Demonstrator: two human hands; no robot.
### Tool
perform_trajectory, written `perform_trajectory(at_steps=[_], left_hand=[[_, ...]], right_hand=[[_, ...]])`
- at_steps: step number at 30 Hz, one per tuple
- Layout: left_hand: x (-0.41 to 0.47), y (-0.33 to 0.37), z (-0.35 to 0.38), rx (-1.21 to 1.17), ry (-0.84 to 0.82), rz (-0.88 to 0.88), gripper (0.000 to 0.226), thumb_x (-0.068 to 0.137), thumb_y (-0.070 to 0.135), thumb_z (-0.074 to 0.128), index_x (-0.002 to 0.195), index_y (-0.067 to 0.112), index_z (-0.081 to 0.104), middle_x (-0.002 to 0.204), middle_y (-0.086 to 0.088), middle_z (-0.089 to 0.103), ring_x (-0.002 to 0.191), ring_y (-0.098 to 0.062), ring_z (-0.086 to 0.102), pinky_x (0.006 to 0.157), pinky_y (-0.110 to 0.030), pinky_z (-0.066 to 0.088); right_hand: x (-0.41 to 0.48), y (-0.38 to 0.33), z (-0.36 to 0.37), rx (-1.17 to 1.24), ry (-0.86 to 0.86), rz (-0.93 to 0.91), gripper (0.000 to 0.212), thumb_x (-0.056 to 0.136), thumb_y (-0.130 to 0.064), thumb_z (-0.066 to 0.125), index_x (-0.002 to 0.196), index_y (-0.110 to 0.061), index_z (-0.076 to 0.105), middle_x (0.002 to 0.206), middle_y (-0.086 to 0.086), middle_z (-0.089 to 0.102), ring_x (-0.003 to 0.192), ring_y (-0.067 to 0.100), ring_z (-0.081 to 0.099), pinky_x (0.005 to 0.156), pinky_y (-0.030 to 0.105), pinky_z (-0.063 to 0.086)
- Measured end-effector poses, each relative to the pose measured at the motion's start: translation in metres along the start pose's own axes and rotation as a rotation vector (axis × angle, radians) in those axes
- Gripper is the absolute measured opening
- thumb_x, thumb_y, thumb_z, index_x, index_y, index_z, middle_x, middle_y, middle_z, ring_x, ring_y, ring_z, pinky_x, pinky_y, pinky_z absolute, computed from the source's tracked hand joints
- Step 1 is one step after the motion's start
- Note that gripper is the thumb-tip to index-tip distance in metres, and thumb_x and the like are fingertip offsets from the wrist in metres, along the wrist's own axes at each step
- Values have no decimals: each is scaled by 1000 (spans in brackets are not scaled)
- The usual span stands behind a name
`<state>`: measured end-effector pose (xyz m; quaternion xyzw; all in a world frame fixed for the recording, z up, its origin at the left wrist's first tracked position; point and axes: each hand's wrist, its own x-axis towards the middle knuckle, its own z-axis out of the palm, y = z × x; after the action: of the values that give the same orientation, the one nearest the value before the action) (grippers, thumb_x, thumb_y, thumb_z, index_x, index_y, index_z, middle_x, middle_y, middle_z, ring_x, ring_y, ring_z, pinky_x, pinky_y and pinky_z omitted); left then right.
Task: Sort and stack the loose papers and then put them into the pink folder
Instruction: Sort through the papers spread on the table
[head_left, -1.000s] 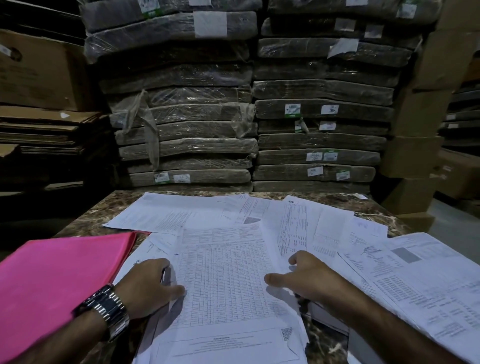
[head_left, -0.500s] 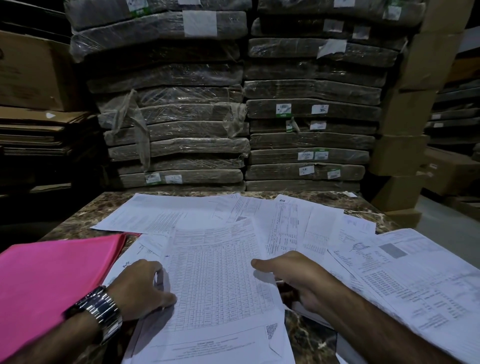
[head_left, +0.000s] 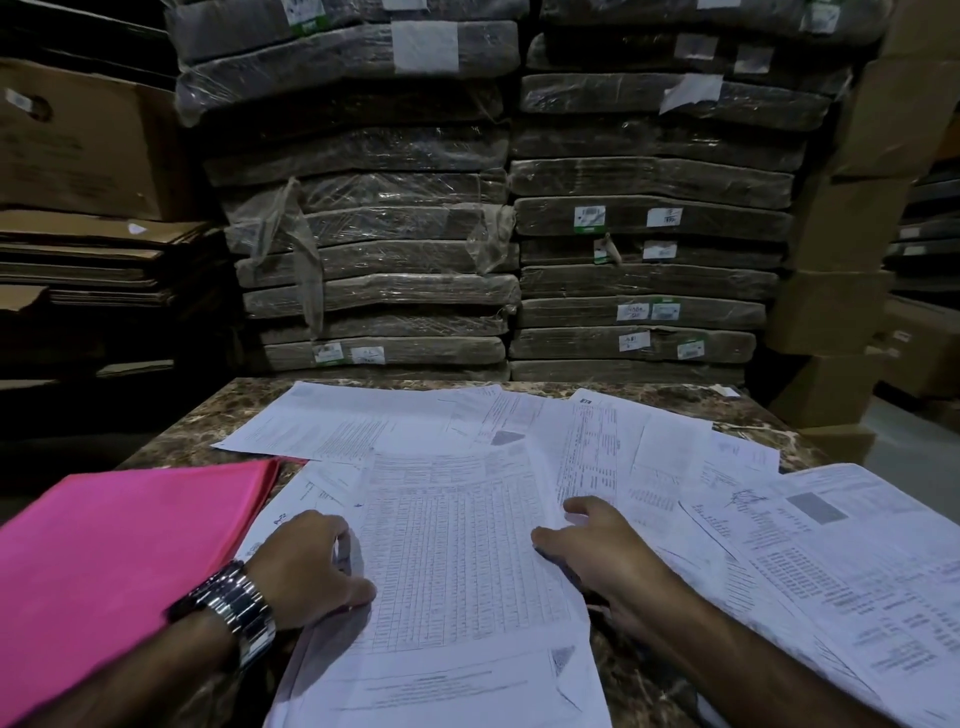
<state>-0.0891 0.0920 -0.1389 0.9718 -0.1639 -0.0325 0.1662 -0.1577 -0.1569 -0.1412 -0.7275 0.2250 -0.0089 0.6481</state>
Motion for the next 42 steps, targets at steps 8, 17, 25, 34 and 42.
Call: perform_trajectory(at_steps=[8, 17, 25, 34, 42], left_hand=[[0, 1, -4, -37, -41, -24, 29, 72, 43, 75, 78, 23, 54, 80, 10, 54, 66, -4, 46, 54, -19, 33], [5, -1, -4, 28, -56, -32, 34, 73, 45, 74, 93, 22, 59, 92, 10, 57, 78, -6, 52, 59, -16, 39], [24, 18, 0, 142, 32, 105, 39, 70, 50, 72, 93, 20, 62, 107, 5, 59, 99, -14, 56, 84, -28, 47], [69, 110, 29, 142, -168, 493, 61, 83, 46, 64, 135, 19, 47, 138, 1, 49, 122, -18, 47, 99, -29, 38], [81, 114, 41, 175, -179, 524, 58, 83, 46, 64, 132, 19, 50, 128, 2, 55, 113, -18, 50, 83, -23, 34]], right_hand=[[0, 17, 23, -238, 38, -134, 33, 94, -11, 52, 127, -15, 49, 117, -1, 63, 97, 13, 60, 62, 11, 43], [3, 16, 20, -398, 24, -164, 26, 95, -18, 49, 120, -17, 57, 113, -3, 64, 92, 10, 59, 64, 10, 43], [25, -5, -21, -590, 270, -128, 12, 93, -22, 53, 87, -12, 55, 94, 4, 59, 93, 24, 59, 74, 27, 45], [52, -32, -43, -509, 306, 105, 7, 93, -12, 51, 98, -9, 55, 79, 2, 55, 72, 14, 55, 55, 21, 43], [55, -34, -54, -105, 202, 201, 11, 93, -9, 53, 86, 1, 55, 76, 15, 55, 65, 26, 51, 53, 27, 40]])
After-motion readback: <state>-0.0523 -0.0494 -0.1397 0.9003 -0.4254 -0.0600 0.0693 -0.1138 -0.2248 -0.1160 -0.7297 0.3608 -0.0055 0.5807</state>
